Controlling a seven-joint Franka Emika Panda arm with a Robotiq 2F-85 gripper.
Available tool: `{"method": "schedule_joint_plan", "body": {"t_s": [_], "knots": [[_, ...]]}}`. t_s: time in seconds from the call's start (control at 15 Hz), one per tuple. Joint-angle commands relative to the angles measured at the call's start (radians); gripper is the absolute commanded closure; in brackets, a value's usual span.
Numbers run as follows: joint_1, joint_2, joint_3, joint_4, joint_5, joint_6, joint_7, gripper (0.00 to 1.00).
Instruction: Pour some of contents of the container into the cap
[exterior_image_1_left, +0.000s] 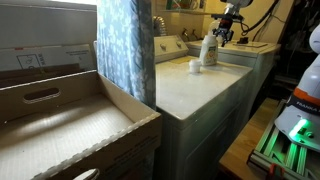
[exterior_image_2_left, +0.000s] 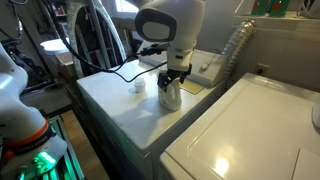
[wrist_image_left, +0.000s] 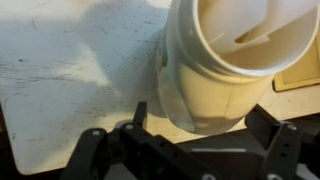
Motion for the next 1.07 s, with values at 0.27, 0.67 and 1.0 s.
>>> {"method": "schedule_joint_plan", "body": {"t_s": [0.27, 0.67, 1.0], "knots": [[-0.016, 0.058, 0.005, 0.053, 0.082, -0.044, -0.025, 0.39], [-0.018, 0.075, 0.005, 0.067, 0.087, -0.061, -0.026, 0.83], [-0.019, 0.086, 0.009, 0.073, 0.104, -0.089, -0.032, 0.99]]}}
